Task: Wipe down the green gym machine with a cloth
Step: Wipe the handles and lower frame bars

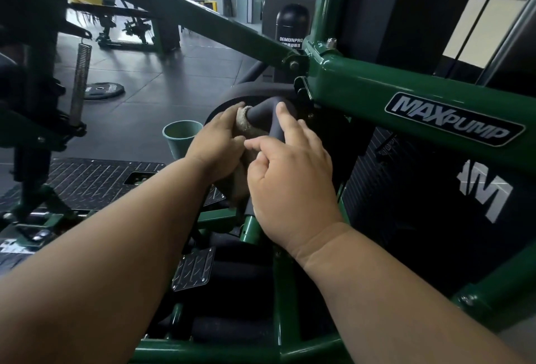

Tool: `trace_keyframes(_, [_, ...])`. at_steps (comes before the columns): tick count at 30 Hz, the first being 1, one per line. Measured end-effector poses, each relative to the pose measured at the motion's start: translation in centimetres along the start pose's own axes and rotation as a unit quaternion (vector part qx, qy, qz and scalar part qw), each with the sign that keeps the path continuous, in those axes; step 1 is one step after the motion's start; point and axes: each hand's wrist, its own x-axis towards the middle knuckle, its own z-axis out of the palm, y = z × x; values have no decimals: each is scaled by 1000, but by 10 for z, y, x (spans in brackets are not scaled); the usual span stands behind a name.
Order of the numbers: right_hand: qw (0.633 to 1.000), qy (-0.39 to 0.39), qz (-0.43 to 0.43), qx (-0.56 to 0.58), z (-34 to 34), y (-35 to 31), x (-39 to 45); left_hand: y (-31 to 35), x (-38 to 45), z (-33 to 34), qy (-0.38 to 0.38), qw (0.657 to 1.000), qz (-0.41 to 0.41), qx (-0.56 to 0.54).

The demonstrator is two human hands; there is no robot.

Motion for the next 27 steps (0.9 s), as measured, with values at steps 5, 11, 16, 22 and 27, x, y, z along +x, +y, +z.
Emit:
trace_keyframes(5, [1000, -5, 3, 8, 1, 0, 2, 6, -1, -8, -38, 999, -15, -3])
trace_keyframes(11, [1000, 2, 2, 23, 2, 3, 3, -15, -6, -1, -30, 994, -101, 25])
trace_keyframes(16, [1000, -5, -1, 16, 0, 3, 3, -13, -15, -4, -49, 988, -125, 71])
trace_keyframes(22, [1000, -12, -1, 7, -1, 4, 3, -15, -45, -9, -80, 972, -206, 74])
trace_keyframes(27, [1000, -2, 1, 20, 0, 4, 5, -22, -73, -21, -113, 964, -233, 61])
